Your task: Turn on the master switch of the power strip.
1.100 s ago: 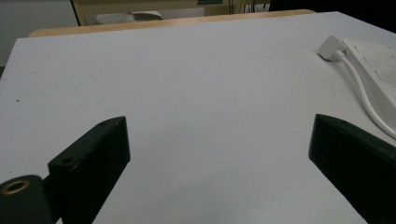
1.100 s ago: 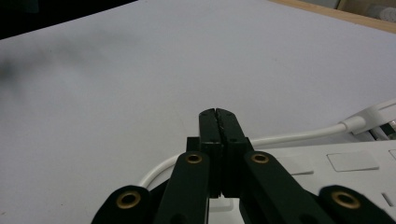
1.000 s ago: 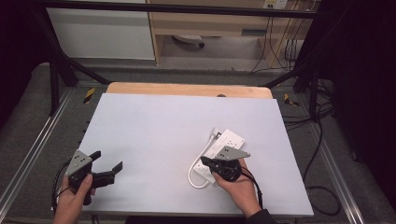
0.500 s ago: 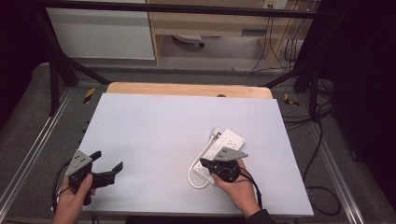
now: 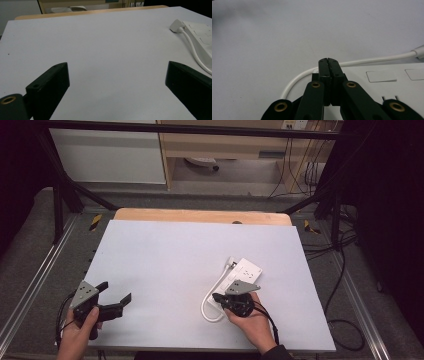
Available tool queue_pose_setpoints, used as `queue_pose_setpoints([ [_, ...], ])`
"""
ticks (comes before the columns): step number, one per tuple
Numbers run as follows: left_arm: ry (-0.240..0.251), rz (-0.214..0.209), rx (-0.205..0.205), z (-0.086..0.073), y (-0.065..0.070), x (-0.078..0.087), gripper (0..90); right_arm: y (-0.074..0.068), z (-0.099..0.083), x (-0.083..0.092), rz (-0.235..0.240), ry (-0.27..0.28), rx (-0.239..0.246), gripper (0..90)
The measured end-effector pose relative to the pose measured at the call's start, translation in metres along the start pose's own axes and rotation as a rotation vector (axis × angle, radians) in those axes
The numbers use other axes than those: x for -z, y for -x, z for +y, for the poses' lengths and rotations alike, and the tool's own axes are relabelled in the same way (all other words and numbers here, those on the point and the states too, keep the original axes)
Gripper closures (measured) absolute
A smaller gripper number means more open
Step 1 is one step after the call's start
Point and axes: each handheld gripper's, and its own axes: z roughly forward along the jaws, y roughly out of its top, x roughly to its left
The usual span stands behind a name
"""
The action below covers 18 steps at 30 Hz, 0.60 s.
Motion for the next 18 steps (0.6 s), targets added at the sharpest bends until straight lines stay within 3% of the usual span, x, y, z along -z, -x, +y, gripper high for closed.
queue_pose_setpoints([
  [18,0.003,0.002,-0.001,0.0002,0.0004,-0.0001,5.5,0.0006,-0.0031,-0.0041,-0.011,-0.023,0.013,90.0],
])
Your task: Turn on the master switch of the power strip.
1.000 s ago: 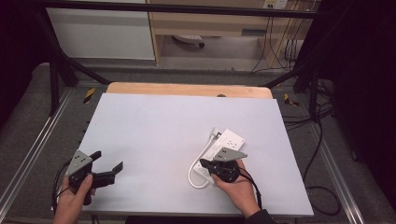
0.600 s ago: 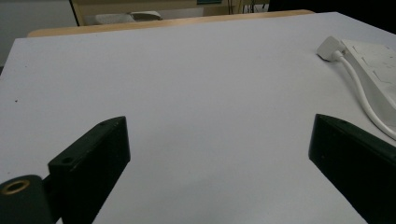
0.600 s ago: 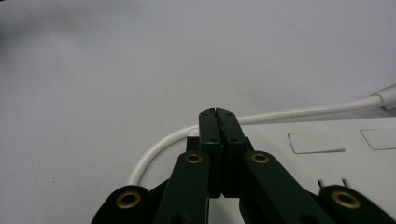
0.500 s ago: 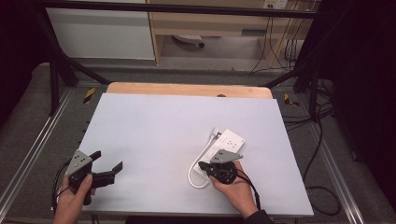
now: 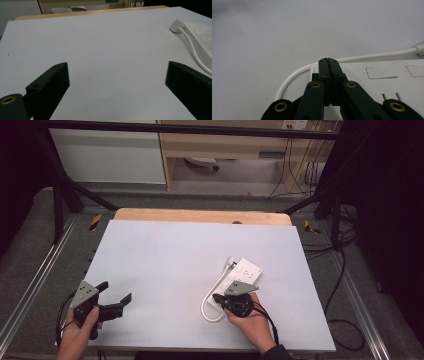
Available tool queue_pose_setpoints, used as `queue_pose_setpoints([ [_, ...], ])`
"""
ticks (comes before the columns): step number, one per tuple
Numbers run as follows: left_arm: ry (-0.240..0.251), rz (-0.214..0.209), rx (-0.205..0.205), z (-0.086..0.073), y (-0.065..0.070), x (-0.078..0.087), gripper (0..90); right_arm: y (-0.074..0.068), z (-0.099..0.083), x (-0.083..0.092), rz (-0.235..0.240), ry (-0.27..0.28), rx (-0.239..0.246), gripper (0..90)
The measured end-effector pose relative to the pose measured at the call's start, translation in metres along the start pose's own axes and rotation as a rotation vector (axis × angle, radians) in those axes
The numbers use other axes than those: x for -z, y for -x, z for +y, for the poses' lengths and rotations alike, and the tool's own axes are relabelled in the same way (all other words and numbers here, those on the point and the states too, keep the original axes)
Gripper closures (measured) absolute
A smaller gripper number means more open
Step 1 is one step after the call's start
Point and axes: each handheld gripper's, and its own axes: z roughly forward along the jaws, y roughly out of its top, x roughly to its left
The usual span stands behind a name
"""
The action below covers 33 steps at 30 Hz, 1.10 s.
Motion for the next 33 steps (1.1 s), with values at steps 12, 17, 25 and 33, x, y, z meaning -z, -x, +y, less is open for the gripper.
queue_pose_setpoints([
  [12,-0.001,0.0,0.002,-0.0001,0.0,-0.0001,5.5,-0.0003,0.0,-0.0004,-0.005,-0.003,-0.008,90.0],
  [17,-0.004,-0.001,-0.001,-0.0002,0.0006,-0.0007,5.5,-0.0008,-0.0001,-0.0012,-0.007,-0.002,-0.005,90.0],
  [25,-0.006,0.0,0.002,-0.0005,0.0007,-0.001,5.5,-0.0007,-0.0007,-0.0018,-0.007,-0.008,-0.014,90.0],
  [33,-0.016,0.01,0.011,-0.0015,-0.0004,-0.0019,5.5,-0.0002,-0.0013,-0.0018,-0.001,-0.006,-0.014,90.0],
])
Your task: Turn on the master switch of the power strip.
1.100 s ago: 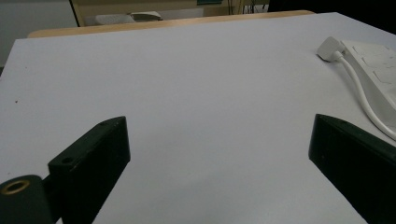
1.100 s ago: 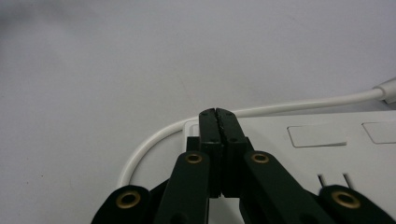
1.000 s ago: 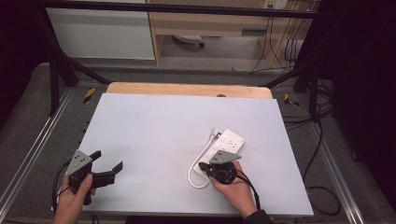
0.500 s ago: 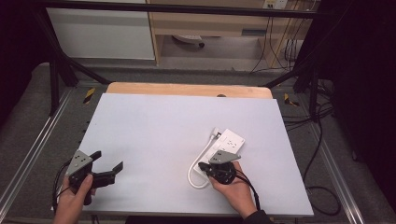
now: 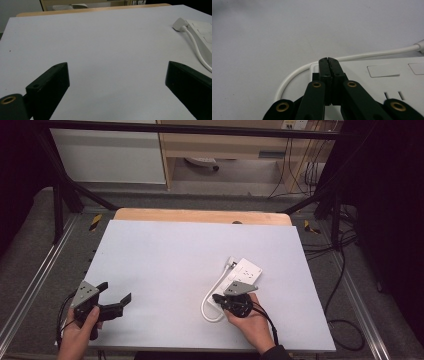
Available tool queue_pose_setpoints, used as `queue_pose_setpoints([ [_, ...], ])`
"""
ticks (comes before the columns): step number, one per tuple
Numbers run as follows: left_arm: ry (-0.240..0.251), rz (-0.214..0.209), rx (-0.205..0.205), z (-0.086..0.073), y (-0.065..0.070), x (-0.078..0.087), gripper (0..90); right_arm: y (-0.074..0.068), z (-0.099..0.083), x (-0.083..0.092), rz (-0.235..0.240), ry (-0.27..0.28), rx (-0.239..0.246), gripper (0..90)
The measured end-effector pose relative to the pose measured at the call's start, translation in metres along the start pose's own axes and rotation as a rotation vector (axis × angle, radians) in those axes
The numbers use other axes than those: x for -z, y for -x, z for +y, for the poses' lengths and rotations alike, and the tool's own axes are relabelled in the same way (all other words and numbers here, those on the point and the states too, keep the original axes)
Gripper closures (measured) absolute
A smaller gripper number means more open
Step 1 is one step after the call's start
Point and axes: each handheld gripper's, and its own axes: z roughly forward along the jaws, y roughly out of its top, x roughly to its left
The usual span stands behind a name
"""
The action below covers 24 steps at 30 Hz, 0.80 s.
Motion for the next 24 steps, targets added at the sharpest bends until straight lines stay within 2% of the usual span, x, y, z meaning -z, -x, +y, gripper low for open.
queue_pose_setpoints([
  [18,-0.006,0.001,-0.006,0.0,0.0007,-0.0002,5.5,-0.0004,0.0011,-0.0006,-0.006,-0.02,-0.009,90.0],
  [24,-0.007,-0.001,-0.004,-0.0001,0.0009,-0.0006,5.5,-0.0024,0.0017,-0.0007,-0.017,-0.024,0.009,90.0],
])
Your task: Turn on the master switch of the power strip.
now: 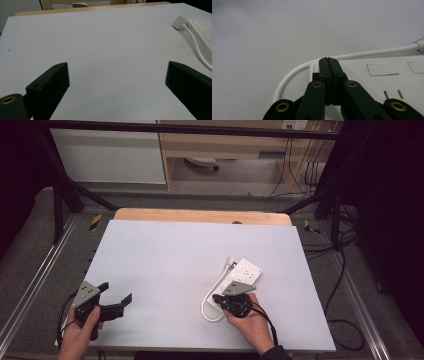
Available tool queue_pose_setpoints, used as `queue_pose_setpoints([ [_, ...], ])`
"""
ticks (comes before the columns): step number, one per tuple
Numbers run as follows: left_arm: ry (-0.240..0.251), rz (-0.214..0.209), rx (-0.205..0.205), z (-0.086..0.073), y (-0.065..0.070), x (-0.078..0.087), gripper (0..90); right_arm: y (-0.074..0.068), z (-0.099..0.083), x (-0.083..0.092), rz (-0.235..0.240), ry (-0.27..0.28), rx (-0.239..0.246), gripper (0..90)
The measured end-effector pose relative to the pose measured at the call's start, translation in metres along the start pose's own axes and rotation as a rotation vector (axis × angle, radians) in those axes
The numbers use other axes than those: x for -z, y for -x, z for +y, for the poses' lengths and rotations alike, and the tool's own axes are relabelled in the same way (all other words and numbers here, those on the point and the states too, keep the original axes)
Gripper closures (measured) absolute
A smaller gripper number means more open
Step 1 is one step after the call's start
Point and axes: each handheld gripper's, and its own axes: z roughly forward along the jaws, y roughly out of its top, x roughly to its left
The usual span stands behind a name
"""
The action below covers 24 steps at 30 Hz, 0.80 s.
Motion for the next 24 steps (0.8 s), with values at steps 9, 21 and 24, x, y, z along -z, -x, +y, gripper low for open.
queue_pose_setpoints([
  [9,-0.017,0.007,0.001,-0.001,0.0002,-0.0016,5.5,0.0006,0.0007,-0.0001,0.002,-0.005,-0.001,90.0],
  [21,-0.102,0.012,0.003,-0.0058,-0.0013,-0.0082,6.0,0.0009,0.0013,-0.0001,0.004,-0.01,-0.002,90.0],
  [24,-0.104,0.014,0.003,-0.0057,-0.001,-0.0084,5.9,0.0009,0.0015,-0.0002,0.004,-0.011,-0.002,90.0],
])
